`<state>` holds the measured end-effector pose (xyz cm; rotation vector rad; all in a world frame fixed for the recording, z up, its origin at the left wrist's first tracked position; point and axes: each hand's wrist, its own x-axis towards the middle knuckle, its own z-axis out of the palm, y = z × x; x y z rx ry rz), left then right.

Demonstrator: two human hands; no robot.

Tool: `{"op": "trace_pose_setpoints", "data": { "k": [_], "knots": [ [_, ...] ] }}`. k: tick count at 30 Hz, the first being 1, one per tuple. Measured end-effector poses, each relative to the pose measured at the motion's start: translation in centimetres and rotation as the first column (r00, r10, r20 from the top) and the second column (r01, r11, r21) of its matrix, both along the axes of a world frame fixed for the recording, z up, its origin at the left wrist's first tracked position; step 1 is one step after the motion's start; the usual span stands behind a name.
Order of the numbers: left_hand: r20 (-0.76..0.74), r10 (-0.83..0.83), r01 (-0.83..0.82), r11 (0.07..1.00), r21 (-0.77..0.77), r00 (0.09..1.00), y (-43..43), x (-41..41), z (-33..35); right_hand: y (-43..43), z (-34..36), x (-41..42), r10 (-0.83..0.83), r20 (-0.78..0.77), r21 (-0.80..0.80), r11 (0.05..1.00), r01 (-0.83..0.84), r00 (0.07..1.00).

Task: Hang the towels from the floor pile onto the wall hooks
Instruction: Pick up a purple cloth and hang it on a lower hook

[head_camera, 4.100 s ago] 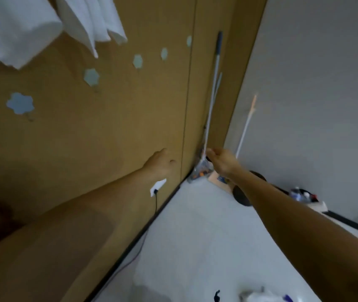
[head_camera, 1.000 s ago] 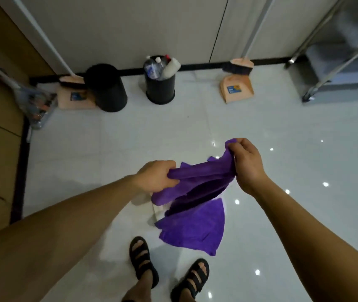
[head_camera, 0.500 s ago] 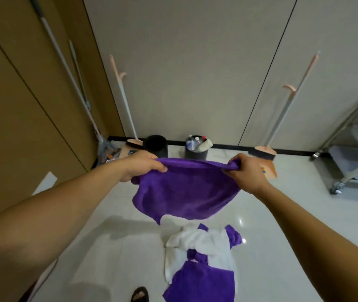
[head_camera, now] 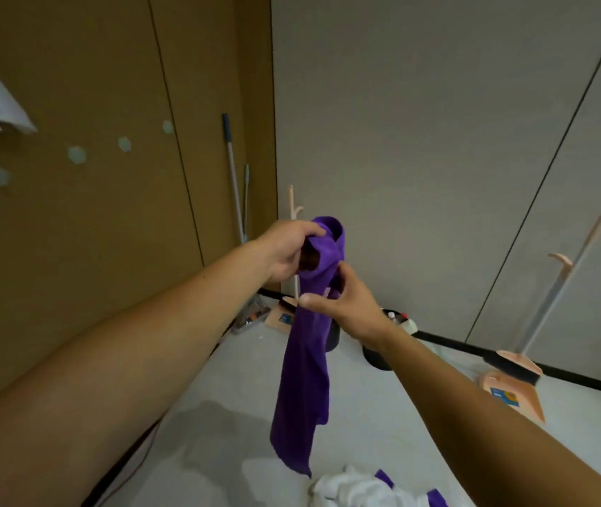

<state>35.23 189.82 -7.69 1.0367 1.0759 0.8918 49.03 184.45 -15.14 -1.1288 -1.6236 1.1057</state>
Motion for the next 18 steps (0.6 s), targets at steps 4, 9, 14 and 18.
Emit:
{"op": "trace_pose_setpoints", "data": {
  "k": [4, 9, 14, 18],
  "knots": [
    [-0.041, 0.001, 0.007, 0.978, 0.208, 0.999, -1.7, -7.0, 0.3, -0.4, 3.5, -3.7, -0.12, -0.124, 0.027, 0.992, 0.124, 0.985],
    [-0.491, -0.084, 0.165, 0.978, 0.125, 0.867, -5.4, -16.6, -3.5, -1.1, 7.9, -9.0, -0.001, -0.506, -0.222, 0.966, -0.129, 0.863],
    [-0.457, -0.343, 0.373, 0.927, -0.026, 0.82, -9.3, -18.6, -4.7, -1.7, 12.7, -13.8, 0.17, -0.604, -0.147, 0.936, -0.319, 0.778],
    [-0.316, -0.311, 0.324, 0.946, -0.012, 0.896, -11.0, -19.4, -3.9, -1.8, 13.6, -16.0, 0.19, -0.656, -0.099, 0.938, -0.332, 0.73]
  ]
}}
